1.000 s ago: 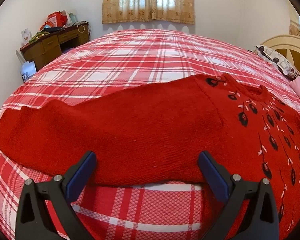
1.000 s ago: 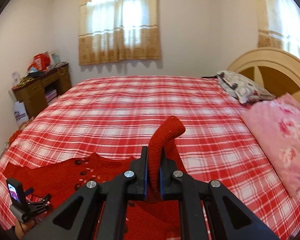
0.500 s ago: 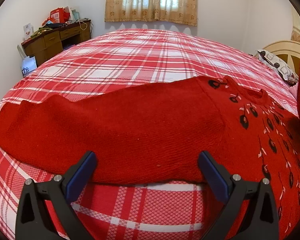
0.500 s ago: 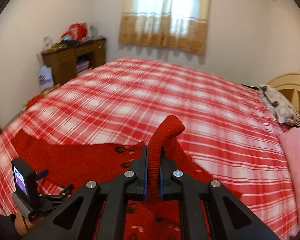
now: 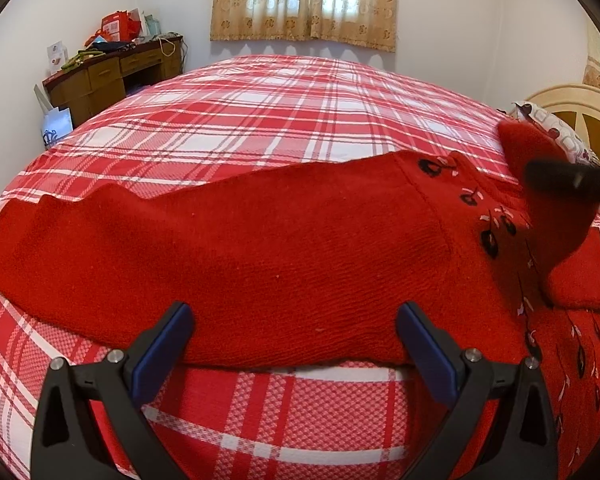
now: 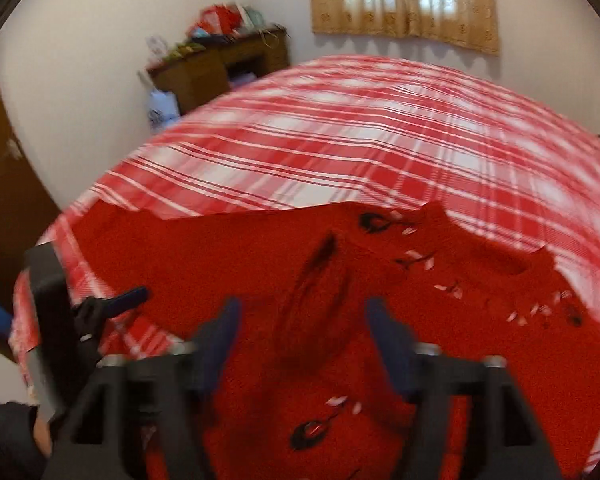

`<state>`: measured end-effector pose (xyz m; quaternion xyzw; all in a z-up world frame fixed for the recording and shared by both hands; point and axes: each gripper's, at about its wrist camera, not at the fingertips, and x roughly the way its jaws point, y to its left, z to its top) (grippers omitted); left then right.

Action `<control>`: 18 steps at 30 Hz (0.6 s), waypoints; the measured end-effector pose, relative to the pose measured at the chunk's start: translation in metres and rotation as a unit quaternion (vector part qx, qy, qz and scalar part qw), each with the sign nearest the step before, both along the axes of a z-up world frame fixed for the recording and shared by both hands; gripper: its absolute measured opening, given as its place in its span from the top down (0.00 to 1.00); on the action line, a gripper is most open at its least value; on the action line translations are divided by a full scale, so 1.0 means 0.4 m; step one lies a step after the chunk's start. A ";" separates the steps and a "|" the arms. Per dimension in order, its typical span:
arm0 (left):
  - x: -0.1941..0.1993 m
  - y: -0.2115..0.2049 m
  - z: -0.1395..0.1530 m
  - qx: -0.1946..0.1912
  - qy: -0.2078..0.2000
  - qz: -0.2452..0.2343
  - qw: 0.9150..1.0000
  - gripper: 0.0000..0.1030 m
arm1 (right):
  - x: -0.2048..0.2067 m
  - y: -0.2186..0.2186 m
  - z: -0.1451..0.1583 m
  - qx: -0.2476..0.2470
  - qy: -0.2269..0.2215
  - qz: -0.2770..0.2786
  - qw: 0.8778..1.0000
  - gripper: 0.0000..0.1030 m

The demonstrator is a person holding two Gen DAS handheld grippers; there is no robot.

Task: Fold small clothes
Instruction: 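Carry the sleeve with the right tool across the sweater body and release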

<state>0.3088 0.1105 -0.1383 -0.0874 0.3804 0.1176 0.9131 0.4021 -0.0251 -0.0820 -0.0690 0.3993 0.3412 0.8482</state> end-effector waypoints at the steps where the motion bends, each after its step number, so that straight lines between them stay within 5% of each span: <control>1: 0.001 0.001 -0.001 -0.001 0.001 0.000 1.000 0.00 | -0.019 -0.026 0.003 0.000 -0.005 -0.003 1.000 0.33; 9: -0.009 0.011 0.012 -0.048 -0.001 -0.061 0.997 0.00 | -0.138 -0.315 -0.011 -0.037 -0.032 -0.090 0.995 0.33; 13: -0.033 0.010 0.065 -0.091 -0.027 -0.087 0.992 0.00 | -0.188 -0.469 -0.029 -0.009 -0.019 -0.155 0.988 0.33; 15: -0.021 -0.015 0.093 -0.089 -0.029 -0.103 0.990 0.01 | -0.213 -0.545 -0.038 0.011 -0.017 -0.194 0.981 0.33; 18: 0.024 -0.078 0.120 -0.062 -0.021 -0.138 0.988 0.16 | -0.250 -0.627 -0.055 0.020 -0.027 -0.245 0.969 0.33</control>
